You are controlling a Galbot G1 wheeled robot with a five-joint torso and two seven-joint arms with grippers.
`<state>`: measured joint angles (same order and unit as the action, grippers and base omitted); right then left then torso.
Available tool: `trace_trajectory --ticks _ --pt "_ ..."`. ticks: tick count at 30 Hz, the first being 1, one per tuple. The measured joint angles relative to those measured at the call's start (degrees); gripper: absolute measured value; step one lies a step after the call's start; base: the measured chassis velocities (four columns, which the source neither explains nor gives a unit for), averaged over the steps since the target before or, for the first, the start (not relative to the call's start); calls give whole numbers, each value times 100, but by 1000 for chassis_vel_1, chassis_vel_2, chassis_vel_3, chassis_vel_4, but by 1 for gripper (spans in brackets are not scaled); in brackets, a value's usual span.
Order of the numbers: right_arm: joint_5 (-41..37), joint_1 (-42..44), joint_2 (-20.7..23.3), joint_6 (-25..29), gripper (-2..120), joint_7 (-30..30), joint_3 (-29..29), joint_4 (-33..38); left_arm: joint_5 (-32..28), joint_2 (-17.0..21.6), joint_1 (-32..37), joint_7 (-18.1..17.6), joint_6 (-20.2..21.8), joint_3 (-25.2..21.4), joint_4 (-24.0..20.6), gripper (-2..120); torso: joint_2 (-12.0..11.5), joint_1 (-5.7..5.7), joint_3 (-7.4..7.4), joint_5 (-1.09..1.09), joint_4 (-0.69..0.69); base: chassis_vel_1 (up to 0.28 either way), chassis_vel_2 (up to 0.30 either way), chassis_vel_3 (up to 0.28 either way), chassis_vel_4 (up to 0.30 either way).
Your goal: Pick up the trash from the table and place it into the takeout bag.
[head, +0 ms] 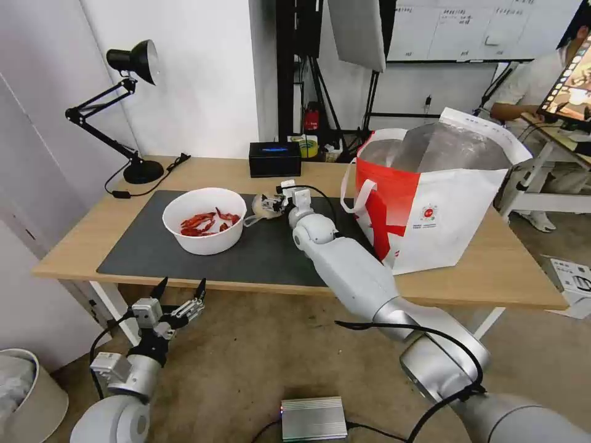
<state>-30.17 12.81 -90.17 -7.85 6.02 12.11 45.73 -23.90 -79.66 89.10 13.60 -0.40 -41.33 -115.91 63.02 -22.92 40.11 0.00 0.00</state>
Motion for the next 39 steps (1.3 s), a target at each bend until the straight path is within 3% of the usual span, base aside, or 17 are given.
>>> trace_trajectory --ticks 16,25,28,36,39 --pt "102 96 -1 114 96 -130 15 -186 38 -26 -11 4 -8 60 30 100 0 0 0 0 0 0 0 0 0" --pt "114 130 1 144 65 -137 1 -195 53 -26 -20 4 -8 88 51 100 0 0 0 0 0 0 0 0 0" --pt "109 135 2 145 50 -138 -5 -196 83 -28 -30 4 -8 118 58 100 0 0 0 0 0 0 0 0 0" --pt "103 160 4 146 25 -135 -14 -204 97 -29 -78 1 -5 147 87 100 0 0 0 0 0 0 0 0 0" --pt "103 173 5 147 10 -133 -29 -220 101 -48 -79 1 -5 158 104 100 0 0 0 0 0 0 0 0 0"
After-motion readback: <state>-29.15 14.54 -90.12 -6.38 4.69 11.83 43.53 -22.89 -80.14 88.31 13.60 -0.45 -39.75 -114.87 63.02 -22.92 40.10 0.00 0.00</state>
